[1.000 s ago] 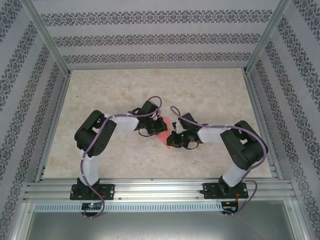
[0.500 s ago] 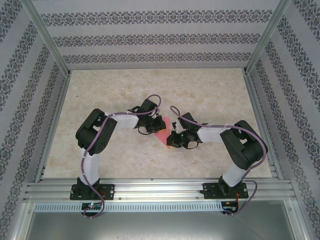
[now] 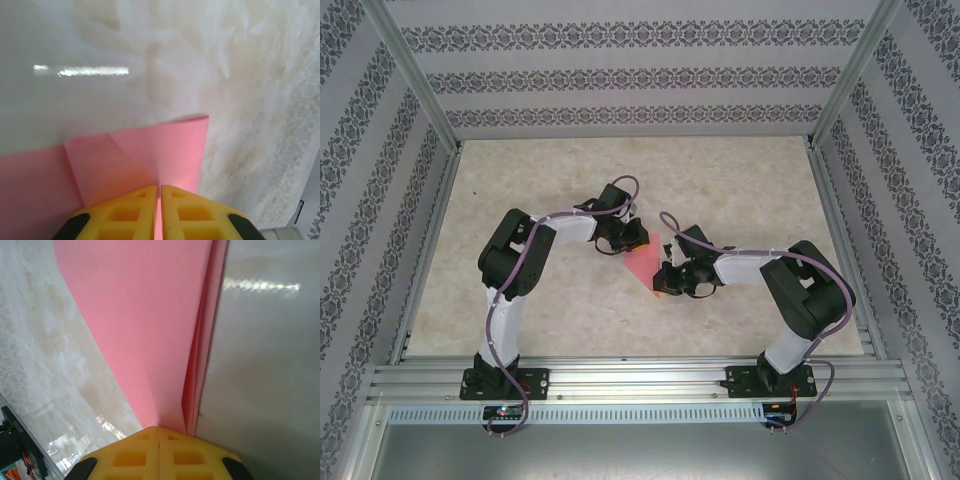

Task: Fold a paper plane with a square sheet of paper (fold left side to right side)
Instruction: Fourth fold the wing at the center of the table.

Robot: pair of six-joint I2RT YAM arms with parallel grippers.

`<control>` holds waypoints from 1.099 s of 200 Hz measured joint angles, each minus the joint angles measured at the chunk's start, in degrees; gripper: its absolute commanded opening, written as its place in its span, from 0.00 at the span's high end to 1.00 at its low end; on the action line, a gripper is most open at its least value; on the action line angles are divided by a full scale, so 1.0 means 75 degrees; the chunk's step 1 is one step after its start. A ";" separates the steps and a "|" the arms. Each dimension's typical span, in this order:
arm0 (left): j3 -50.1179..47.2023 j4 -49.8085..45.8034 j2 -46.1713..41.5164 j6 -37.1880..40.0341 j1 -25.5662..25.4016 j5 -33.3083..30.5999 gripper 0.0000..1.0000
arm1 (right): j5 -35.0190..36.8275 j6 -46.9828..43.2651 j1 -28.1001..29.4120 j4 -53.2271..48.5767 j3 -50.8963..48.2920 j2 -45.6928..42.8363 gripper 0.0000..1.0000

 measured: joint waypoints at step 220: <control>-0.0597 -0.0924 -0.2186 0.1064 0.0667 0.0000 0.81 | 0.0006 -0.0073 0.0009 -0.0128 0.0099 0.0029 0.93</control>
